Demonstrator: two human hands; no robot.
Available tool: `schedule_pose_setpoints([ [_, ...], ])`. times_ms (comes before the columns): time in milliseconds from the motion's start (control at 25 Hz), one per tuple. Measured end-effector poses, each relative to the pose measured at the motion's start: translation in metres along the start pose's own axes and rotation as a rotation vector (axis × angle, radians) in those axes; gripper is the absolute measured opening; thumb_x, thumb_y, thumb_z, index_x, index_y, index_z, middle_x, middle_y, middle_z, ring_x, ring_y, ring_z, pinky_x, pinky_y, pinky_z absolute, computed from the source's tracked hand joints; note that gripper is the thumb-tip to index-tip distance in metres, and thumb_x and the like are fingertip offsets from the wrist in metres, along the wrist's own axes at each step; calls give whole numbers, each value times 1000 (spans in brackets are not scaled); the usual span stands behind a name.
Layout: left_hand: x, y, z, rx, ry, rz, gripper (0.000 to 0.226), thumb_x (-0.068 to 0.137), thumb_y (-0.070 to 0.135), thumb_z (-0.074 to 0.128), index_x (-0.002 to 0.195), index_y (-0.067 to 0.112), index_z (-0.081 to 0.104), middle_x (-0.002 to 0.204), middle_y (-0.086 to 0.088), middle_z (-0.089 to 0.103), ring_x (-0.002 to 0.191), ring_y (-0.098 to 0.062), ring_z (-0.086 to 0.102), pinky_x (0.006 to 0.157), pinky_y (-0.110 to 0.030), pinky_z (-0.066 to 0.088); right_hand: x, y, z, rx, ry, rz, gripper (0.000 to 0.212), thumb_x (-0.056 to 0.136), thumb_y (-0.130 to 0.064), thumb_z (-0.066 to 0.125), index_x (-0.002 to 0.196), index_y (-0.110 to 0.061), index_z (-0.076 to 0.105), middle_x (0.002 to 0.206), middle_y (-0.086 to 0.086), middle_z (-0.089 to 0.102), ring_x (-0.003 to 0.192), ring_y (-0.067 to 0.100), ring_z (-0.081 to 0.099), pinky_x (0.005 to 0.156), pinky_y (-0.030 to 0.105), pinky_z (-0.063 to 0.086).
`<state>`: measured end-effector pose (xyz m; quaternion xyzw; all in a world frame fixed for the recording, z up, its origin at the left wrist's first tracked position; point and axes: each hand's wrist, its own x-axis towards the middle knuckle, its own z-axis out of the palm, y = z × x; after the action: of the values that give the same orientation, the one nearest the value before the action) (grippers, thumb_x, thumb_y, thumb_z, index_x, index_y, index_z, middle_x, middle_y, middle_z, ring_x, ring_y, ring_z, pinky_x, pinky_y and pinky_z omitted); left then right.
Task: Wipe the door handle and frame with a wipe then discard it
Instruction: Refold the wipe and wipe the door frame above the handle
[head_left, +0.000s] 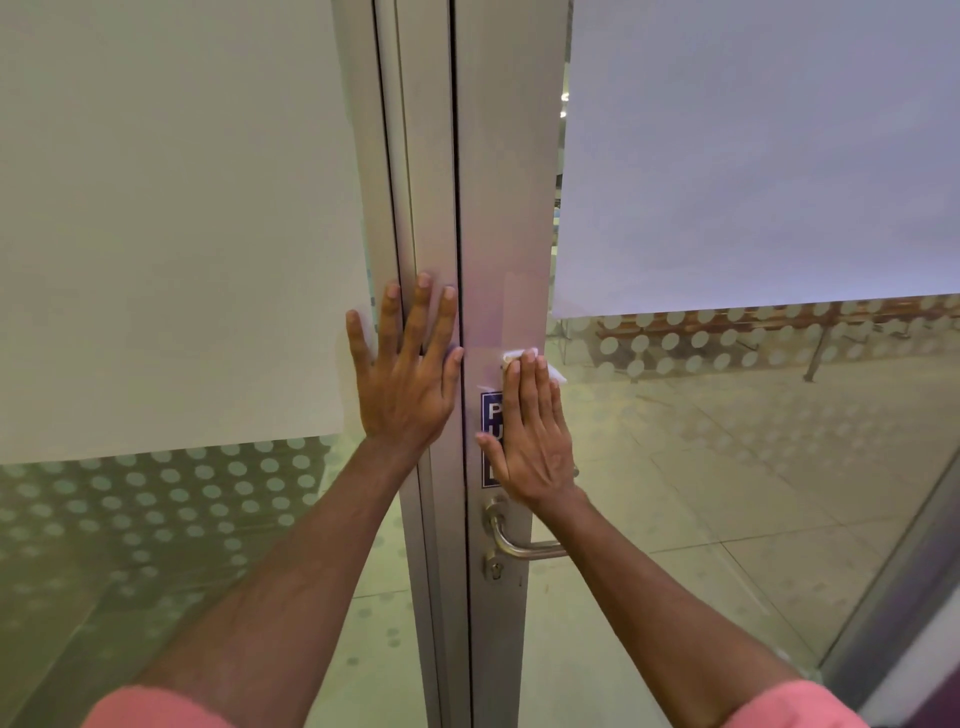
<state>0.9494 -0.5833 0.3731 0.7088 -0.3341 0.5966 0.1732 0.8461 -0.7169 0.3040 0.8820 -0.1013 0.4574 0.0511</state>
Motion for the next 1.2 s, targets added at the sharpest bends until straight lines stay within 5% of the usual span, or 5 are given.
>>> schedule_pose_setpoints([
  [120, 0, 0, 0, 14, 5, 0, 60, 107, 46, 19, 159, 25, -2, 164, 1, -13, 152, -22, -16, 120, -54, -14, -1, -7, 2, 24, -10, -33, 81, 97, -59, 20, 150, -2, -2, 160, 13, -17, 150, 27, -7, 124, 39, -2],
  [480, 0, 0, 1, 30, -2, 9, 60, 106, 46, 17, 158, 25, -3, 165, 0, -10, 151, -22, -17, 120, -53, -16, 3, -1, 4, 37, 18, 26, 82, 97, -60, 20, 151, -8, -14, 160, 12, -19, 150, 27, -8, 124, 38, -3],
  [720, 1, 0, -1, 20, -4, 7, 60, 106, 46, 19, 158, 25, -3, 164, -6, 13, 150, -22, -19, 119, -53, -14, -48, -2, 14, 27, -92, 16, 84, 96, -62, 19, 150, -11, -20, 160, 11, -23, 150, 24, -11, 124, 35, -9],
  [960, 1, 0, 2, 36, -4, 9, 60, 106, 46, 19, 158, 25, -3, 164, -6, 13, 150, -21, -19, 119, -52, -17, 22, 3, 0, 1, 44, 44, 87, 96, -63, 19, 150, -6, -17, 158, 13, -23, 150, 27, -13, 123, 38, -7],
  [1200, -1, 1, 3, 44, 7, 19, 60, 106, 46, 19, 158, 25, -2, 164, -6, 11, 151, -21, -18, 119, -52, -16, -55, 24, 17, -90, -172, -162, 83, 98, -60, 18, 151, -5, -14, 160, 17, -16, 150, 28, -10, 123, 37, -10],
])
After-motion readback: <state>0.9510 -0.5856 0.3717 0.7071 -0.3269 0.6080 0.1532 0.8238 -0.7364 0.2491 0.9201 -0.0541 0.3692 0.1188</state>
